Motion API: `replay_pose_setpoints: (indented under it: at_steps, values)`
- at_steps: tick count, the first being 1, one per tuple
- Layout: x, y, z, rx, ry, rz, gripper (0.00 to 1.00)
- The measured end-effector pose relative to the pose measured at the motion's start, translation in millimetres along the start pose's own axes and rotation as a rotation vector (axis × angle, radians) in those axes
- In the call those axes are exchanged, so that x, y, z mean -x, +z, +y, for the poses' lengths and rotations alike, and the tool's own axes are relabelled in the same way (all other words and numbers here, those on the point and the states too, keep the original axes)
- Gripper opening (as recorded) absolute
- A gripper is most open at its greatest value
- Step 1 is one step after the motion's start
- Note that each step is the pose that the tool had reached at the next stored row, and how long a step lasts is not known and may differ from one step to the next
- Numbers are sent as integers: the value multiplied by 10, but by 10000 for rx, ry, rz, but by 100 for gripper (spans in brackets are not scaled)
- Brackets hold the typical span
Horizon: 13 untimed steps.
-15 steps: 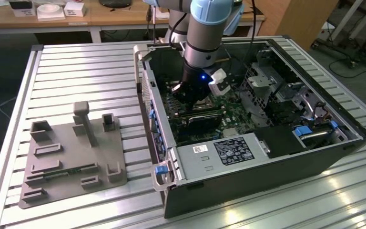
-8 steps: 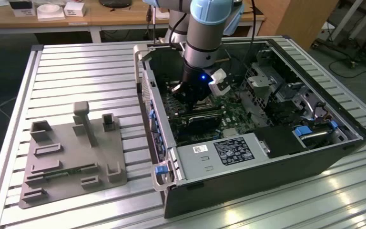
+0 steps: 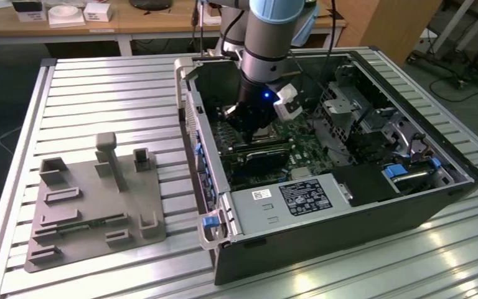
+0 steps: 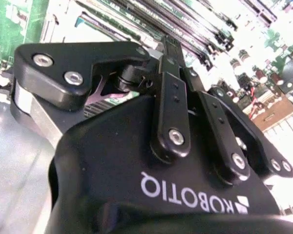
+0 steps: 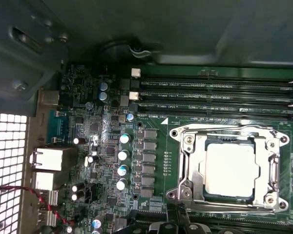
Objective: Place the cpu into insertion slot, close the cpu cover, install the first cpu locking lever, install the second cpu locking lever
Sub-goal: 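Install the second cpu locking lever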
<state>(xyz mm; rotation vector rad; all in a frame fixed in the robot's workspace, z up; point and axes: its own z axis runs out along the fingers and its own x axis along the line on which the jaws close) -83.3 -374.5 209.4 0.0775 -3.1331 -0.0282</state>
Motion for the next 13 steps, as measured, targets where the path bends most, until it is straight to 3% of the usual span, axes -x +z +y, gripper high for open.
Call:
replay_pose_setpoints:
  at_steps: [5,13]
  values:
    - [0,-67,3,-1,0,1,11]
    - [-1,-82,4,0,0,0,11]
